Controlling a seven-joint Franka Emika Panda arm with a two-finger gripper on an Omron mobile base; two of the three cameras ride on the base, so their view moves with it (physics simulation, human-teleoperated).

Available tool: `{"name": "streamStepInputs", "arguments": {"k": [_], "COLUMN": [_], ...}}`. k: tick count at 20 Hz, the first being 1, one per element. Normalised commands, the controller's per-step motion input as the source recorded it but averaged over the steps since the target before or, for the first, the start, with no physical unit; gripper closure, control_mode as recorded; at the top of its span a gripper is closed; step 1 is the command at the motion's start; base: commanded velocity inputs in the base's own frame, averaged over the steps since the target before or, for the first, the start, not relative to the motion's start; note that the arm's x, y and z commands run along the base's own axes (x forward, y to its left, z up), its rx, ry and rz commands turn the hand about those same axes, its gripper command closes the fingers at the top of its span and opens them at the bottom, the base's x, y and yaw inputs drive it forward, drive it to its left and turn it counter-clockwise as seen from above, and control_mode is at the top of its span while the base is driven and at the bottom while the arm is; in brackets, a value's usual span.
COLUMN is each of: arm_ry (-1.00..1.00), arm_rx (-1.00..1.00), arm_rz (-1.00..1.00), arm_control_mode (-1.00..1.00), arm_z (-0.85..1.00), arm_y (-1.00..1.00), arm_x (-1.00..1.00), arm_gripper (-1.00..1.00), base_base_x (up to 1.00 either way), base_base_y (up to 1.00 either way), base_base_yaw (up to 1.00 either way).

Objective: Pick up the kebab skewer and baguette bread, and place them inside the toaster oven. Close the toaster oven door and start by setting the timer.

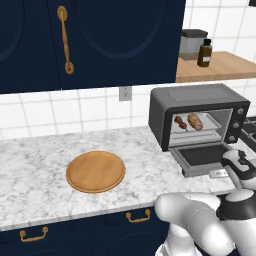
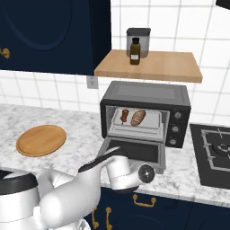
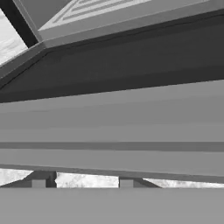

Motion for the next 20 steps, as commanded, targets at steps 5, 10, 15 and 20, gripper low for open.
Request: {"name": "streamStepInputs", "arguments": {"k": [5, 10, 15, 20], "arm_ry": [-0.18, -0.10, -0.01, 0.04], "arm_rx": [0.00, 0.00, 0.00, 0.00], "arm_rz": [0.00, 0.00, 0.00, 0.00], "arm_control_mode": [-1.00, -1.00, -1.00, -1.00], "arm_z": [0.67, 0.77, 0.56, 0.52], "arm_y": [0.35, 0.42, 0.20, 0.04], "arm_x": [0.69, 0.76, 0.57, 0.62], "arm_gripper": [-1.00, -1.00, -1.00, -1.00], "base_base_x": [0.00, 0.00, 0.00, 0.00], "base_base_y": [0.00, 0.00, 0.00, 0.00], "base_base_yaw": [0.00, 0.00, 0.00, 0.00]}}
